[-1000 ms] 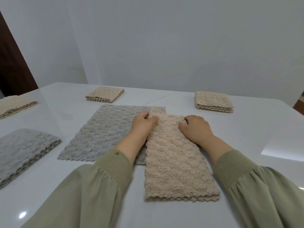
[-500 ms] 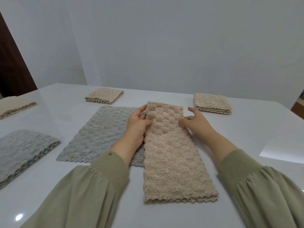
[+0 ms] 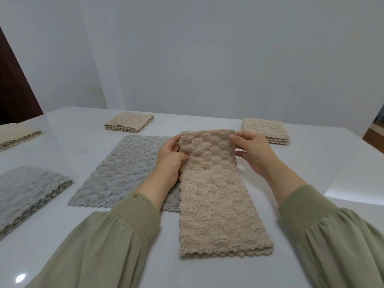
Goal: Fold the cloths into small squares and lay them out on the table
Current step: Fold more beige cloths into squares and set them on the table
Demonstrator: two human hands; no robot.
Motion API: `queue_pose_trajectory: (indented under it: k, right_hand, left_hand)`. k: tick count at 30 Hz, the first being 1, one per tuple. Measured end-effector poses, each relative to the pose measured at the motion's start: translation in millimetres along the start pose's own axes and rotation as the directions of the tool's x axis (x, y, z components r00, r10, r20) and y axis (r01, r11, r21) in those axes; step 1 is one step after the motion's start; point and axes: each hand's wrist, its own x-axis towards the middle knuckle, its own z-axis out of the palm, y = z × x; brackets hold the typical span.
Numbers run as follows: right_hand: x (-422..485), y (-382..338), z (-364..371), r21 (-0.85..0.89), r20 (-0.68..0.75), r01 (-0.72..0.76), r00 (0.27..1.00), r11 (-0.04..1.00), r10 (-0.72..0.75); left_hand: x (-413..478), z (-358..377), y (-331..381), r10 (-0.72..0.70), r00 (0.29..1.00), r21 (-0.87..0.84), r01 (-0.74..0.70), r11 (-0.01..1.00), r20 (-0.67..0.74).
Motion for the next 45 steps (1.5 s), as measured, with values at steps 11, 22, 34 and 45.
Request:
queue_pose_trajectory:
  k: [11,22,34,45]
  right_hand:
    - [0.4,-5.8,2.5,0.055,-0.096,-0.036,0.994,0.998,0.041]
    - [-3.6,-27.4,8.0,0.012,0.015,0.012,1.000,1.000,-0.012]
    - [-1.6,-38.0,6.4,0.119,0.153,-0.110,0.984,0.987,0.091]
    - [-2.9,-48.7,2.0,-0.338,0.042,0.022,0.999,0.941,-0.008]
  left_hand:
    - [-2.2,1.8,7.6,0.020,0.997,-0.089,-0.014,0.996,0.074]
    - [-5.8,2.8,25.4,-0.183,0.964,0.051,0.177,0.983,0.195]
    - [-8.6,11.9,29.0,0.248,0.969,0.403,-0.232,0.885,0.014]
    - [-9.3,-2.1,51.9,-0.080,0.972,0.442,-0.028,0.897,0.223]
